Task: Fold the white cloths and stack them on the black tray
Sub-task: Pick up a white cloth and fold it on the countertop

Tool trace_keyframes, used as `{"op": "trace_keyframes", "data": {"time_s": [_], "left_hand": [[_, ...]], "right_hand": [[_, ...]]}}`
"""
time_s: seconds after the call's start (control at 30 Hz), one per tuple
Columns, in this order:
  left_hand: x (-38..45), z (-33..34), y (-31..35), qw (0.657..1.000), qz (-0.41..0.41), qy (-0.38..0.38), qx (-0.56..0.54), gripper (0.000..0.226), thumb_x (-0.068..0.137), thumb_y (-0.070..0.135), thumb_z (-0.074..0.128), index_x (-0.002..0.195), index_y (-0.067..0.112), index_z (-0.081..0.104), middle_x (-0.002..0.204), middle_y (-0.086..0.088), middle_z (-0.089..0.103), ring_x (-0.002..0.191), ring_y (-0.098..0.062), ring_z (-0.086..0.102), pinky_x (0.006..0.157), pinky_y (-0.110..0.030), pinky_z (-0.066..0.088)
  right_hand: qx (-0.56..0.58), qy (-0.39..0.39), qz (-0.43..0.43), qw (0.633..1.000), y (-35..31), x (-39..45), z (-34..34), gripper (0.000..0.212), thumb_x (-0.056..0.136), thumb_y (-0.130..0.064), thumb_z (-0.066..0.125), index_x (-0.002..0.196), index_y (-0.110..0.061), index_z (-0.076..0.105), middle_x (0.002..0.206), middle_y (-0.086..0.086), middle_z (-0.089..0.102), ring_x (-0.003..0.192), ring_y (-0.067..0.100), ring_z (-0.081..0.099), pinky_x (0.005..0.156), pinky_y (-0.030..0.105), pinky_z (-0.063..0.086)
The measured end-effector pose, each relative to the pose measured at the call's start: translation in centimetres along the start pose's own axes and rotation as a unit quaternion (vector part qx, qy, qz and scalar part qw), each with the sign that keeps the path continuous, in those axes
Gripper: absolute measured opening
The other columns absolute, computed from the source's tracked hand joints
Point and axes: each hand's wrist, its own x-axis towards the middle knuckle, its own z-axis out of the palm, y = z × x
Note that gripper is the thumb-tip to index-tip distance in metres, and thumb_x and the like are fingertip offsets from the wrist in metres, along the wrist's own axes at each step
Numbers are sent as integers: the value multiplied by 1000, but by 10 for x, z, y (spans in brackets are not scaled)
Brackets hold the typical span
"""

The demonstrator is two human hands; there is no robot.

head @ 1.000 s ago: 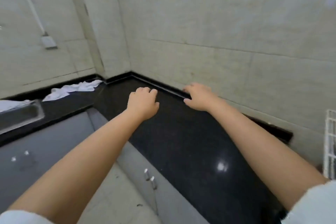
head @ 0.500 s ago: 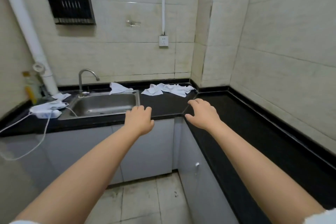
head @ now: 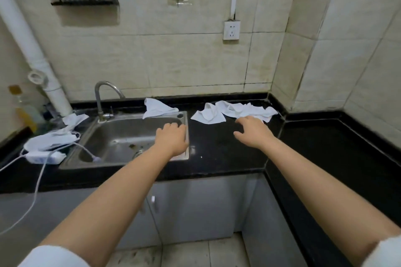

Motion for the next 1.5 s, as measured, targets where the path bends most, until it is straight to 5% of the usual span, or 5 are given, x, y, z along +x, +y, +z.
{"op": "trace_keyframes", "data": {"time_s": [0.4,0.83,1.03,1.23,1.5], "left_hand": [[289,55,-65,995,69,-43,-53,36,92,23,43,124,7,46,131,-14,49,121,-32,45,97,-41,40],[386,113,-76,990,-5,-111,-87,35,93,22,43,125,9,46,127,-12,52,117,-31,47,98,-43,43],[408,127,-41,981,3,-116,-153,52,96,25,44,143,11,28,142,-12,40,130,-28,38,103,-39,38],[402,135,34,960,183,-125,-170,54,94,32,49,143,17,33,150,-6,33,138,-23,32,114,-35,30],[329,120,93,892,382,-135,-202,27,96,13,38,107,2,60,110,-14,64,98,-25,56,82,-33,42]], "right_hand": [[119,-127,140,975,13,267,115,42,90,-19,52,128,-4,47,134,16,51,123,29,48,101,35,40],[263,-173,234,920,34,425,215,32,90,-13,44,118,0,53,118,12,54,114,29,51,96,33,40],[242,-85,124,959,50,396,192,26,89,-7,47,95,12,63,104,24,65,101,35,59,84,34,45],[204,-103,30,973,83,316,136,17,81,5,52,90,1,66,85,5,57,69,11,49,61,8,35],[207,10,207,956,125,168,82,16,84,1,55,90,-14,55,74,-6,53,68,14,51,60,3,39]]}}
